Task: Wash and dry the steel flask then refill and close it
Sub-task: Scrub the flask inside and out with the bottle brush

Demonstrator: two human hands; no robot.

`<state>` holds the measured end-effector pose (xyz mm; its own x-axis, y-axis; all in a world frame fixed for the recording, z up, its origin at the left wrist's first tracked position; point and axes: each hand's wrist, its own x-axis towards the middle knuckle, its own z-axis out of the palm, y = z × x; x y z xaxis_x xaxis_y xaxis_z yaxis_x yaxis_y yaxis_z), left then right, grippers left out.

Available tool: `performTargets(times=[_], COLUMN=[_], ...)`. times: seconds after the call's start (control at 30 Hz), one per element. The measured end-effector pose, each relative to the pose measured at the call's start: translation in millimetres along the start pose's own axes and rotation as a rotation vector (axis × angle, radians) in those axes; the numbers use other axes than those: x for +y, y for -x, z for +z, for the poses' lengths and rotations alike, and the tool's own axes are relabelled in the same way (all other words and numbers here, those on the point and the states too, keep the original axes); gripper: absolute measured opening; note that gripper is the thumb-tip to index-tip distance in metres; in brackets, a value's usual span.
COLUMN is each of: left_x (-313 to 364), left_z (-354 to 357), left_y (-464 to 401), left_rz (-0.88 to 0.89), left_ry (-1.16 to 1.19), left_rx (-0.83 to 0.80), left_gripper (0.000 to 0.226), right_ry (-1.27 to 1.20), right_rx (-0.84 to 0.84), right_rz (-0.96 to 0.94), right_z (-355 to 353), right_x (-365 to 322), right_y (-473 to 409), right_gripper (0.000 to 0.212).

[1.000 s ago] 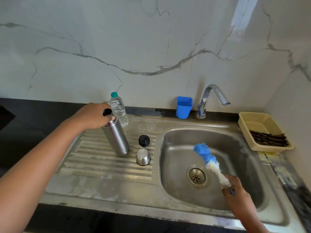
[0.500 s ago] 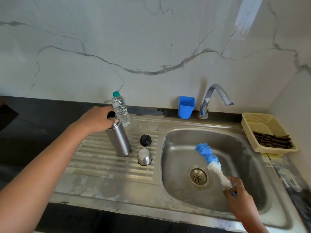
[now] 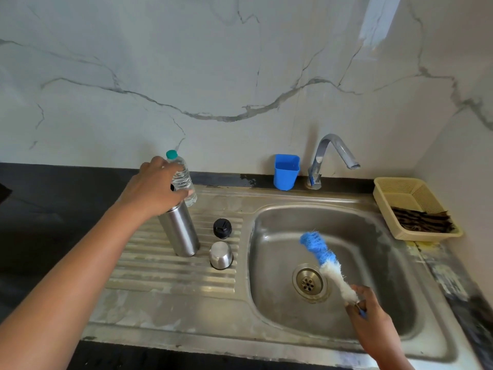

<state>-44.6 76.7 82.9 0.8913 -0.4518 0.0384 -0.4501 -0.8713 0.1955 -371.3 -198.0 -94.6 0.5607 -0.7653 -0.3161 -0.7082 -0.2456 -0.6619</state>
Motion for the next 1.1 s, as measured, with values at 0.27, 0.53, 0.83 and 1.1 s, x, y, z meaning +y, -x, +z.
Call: performTargets(times=[0.27,0.53,0.83,1.1], left_x=[69,122,164,183], left_z=[33,111,168,197], left_y=[-15,-71,-136,-151], left_rz=[0.288,0.220,0.230,0.252], left_ry=[0.209,0.429,0.284,0.101], left_rx=[0.042,-0.302,-0.312,-0.298], left_gripper=[0.049,0.078,0.098,0.099], right_ry=[0.134,0.437,0.817,0.863], right_rx=[0.082,0.175,0.148,0.119], right_rz=[-0.202,-0.430,-0.434,-0.435], right_z=[-21,-45,-35,-27], right_x=[-54,-160,-238,-247], right_y=[-11,-60,-123,-151], right_gripper=[0.037,0.063,0.046,0.042])
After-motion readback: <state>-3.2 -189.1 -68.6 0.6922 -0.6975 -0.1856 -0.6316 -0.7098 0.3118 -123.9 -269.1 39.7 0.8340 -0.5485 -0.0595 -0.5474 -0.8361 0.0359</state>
